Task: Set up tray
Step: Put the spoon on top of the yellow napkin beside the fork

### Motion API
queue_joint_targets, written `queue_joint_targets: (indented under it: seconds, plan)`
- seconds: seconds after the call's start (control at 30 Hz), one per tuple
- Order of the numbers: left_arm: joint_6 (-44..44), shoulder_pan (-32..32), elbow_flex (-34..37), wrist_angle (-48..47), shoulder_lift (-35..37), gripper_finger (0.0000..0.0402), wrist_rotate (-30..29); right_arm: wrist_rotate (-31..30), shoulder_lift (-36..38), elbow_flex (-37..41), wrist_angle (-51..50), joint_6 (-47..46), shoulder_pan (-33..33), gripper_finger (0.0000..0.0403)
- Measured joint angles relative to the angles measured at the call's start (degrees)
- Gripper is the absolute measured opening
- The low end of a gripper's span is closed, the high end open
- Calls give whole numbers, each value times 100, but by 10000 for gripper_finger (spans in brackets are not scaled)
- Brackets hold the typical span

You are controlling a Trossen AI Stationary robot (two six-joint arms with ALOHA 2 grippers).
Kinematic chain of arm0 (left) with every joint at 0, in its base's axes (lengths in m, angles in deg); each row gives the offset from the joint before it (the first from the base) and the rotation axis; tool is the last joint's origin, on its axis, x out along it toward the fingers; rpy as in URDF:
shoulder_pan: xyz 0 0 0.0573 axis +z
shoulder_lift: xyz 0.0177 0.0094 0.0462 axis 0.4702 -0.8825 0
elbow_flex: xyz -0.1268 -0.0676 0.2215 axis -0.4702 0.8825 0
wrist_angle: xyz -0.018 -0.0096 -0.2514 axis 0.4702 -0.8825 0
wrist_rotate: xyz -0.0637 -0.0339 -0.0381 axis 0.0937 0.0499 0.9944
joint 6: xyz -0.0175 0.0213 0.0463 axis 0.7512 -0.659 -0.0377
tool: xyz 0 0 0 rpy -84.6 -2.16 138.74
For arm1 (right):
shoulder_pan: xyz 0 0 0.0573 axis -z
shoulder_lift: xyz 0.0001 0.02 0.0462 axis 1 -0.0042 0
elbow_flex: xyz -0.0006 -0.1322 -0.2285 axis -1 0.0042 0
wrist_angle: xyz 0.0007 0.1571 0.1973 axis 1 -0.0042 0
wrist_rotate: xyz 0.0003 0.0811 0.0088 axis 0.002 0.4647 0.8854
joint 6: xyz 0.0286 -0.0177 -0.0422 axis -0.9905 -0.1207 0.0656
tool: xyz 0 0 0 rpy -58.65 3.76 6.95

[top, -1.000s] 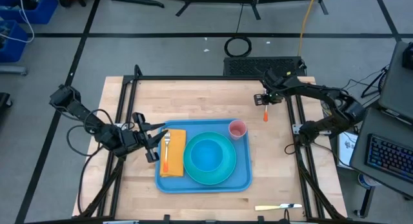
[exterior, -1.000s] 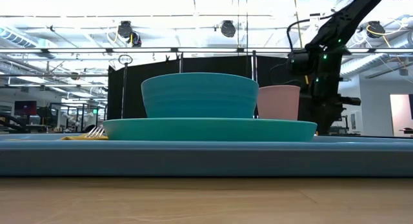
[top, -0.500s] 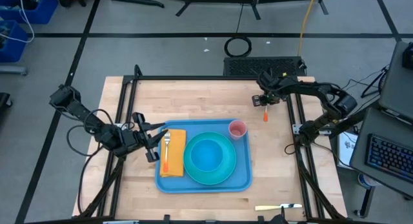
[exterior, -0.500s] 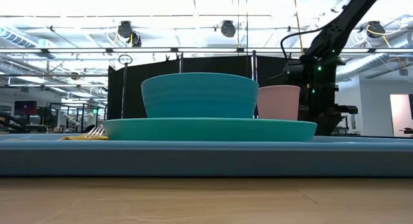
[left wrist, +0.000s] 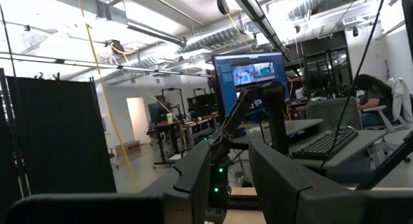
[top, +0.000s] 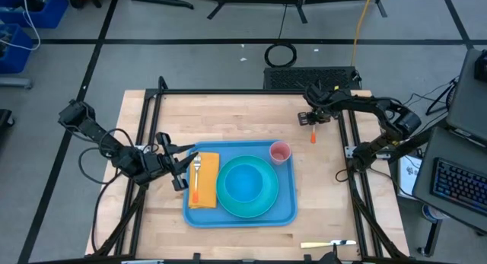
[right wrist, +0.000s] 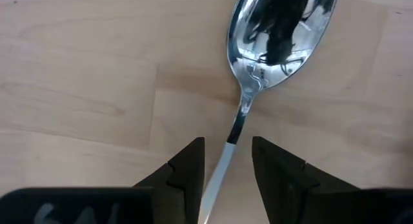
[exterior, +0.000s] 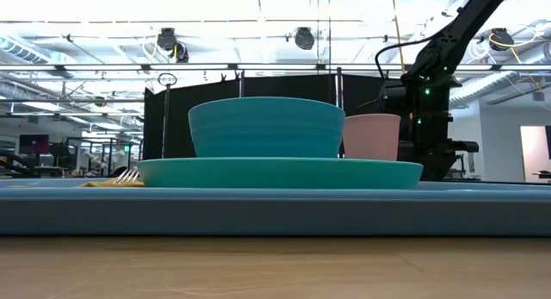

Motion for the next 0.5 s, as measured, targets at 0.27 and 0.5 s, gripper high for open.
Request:
queue_joint_targets:
  seconds: [0.27, 0.5]
  plan:
    - [0, 0, 0, 0, 0, 113, 0, 144, 35, 339, 360, 117, 149, 105]
    - [0, -1, 0, 0, 0, 113, 0, 133, 22, 343, 374, 132, 140, 85]
